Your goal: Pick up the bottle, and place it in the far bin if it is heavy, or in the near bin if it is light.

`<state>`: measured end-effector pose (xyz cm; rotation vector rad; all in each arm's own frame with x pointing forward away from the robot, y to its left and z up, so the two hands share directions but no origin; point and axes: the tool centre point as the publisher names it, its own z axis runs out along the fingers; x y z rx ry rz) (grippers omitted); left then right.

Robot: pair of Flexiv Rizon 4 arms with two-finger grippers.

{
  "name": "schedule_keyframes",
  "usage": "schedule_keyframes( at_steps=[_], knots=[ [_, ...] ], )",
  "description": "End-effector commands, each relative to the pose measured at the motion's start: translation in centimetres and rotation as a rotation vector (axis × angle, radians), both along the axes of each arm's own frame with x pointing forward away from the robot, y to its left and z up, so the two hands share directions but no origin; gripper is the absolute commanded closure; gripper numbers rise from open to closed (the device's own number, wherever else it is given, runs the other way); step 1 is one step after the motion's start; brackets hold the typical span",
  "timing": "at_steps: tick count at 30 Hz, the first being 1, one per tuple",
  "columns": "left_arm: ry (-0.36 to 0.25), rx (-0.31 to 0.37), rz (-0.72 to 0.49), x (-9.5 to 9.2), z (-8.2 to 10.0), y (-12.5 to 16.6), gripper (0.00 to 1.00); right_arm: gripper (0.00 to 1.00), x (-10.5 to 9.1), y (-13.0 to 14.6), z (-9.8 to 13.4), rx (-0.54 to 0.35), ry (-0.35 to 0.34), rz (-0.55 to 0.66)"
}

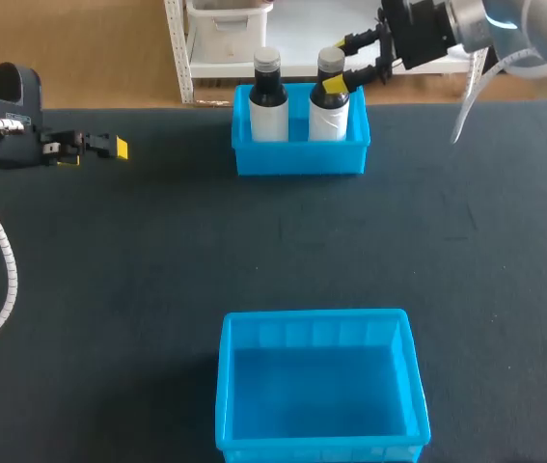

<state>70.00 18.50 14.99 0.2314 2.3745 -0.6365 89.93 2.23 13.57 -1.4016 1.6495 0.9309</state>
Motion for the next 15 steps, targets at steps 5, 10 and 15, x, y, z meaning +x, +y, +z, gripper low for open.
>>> schedule_keyframes(
  at_steps=[5,10,15],
  knots=[
    [0.0,0.0,0.0,0.0,0.0,0.0,0.0,0.0,-1.9,-2.2,0.9,-0.01,-0.009,-0.025],
    [0.0,0.0,0.0,0.0,0.0,0.0,0.0,0.0,-3.1,-3.9,1.5,-0.015,-0.014,-0.055],
    [0.0,0.0,0.0,0.0,0.0,0.0,0.0,0.0,-4.5,-5.7,2.3,-0.012,-0.023,-0.088]
  ],
)
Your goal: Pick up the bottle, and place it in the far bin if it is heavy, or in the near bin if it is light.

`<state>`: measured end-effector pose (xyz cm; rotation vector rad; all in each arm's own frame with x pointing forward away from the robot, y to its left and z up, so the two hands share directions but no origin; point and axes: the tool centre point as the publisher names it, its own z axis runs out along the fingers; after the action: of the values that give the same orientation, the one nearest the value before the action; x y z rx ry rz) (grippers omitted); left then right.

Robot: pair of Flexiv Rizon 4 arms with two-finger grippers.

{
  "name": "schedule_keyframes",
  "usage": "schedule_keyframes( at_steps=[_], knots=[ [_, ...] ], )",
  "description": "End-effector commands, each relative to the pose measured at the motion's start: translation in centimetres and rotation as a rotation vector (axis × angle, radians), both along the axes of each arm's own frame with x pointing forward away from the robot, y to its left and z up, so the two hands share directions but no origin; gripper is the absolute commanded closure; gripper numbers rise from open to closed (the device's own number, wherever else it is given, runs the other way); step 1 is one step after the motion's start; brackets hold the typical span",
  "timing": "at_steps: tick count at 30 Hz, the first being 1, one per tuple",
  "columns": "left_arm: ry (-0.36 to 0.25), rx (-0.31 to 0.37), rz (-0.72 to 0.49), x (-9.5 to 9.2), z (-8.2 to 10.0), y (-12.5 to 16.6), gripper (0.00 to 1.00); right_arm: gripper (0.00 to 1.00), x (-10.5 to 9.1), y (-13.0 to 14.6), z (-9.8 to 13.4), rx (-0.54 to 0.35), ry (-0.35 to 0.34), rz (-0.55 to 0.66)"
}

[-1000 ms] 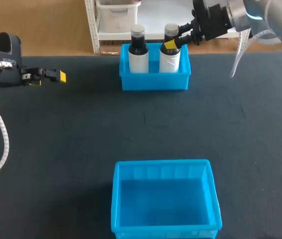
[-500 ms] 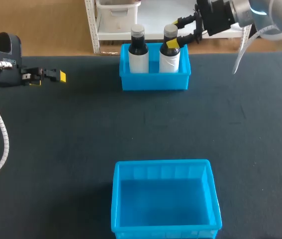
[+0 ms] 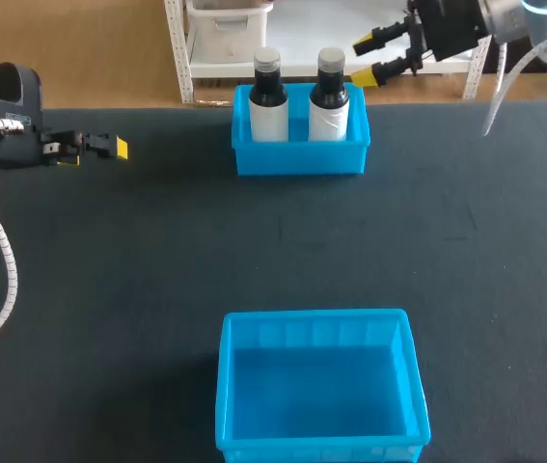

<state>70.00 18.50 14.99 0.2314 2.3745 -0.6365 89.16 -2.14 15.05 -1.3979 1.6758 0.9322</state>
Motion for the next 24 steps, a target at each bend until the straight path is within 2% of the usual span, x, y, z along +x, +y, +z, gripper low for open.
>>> schedule_keyframes(
  at_steps=[1,11,17,24],
  knots=[
    [0.0,0.0,0.0,0.0,0.0,0.0,0.0,0.0,-4.0,-1.6,0.9,0.001,-0.042,-0.085],
    [0.0,0.0,0.0,0.0,0.0,0.0,0.0,0.0,-6.6,-4.7,2.5,0.029,-0.04,-0.165],
    [0.0,0.0,0.0,0.0,0.0,0.0,0.0,0.0,-8.2,-5.1,3.3,-0.003,-0.04,-0.19],
    [0.0,0.0,0.0,0.0,0.0,0.0,0.0,0.0,-8.3,-5.1,3.5,-0.018,-0.036,-0.2]
  ],
)
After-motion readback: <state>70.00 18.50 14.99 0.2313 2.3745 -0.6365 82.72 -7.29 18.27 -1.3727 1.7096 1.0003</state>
